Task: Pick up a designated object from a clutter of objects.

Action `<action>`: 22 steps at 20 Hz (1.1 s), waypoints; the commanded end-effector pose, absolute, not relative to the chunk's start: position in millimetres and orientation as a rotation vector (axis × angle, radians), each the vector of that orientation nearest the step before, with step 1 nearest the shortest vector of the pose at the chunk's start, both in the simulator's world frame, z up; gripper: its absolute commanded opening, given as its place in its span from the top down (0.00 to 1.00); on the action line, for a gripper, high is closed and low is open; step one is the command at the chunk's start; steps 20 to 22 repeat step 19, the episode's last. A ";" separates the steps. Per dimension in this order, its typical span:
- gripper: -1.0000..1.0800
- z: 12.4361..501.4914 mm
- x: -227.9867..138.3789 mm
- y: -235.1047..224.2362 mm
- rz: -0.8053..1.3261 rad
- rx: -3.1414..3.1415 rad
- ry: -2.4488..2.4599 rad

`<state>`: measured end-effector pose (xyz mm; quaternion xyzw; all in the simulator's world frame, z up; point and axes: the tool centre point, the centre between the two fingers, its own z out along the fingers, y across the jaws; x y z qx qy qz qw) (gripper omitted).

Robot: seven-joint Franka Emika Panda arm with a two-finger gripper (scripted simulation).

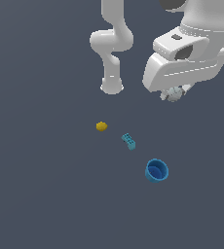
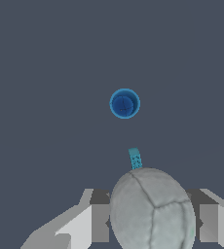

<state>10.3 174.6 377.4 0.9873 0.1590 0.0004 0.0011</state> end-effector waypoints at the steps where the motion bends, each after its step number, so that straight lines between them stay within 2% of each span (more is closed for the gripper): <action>1: 1.00 396.9 6.2 191.4 0.000 3.100 0.498; 10: 1.00 437.0 1.0 226.9 0.000 3.102 0.497; 22: 1.00 443.6 1.3 233.1 0.000 3.102 0.497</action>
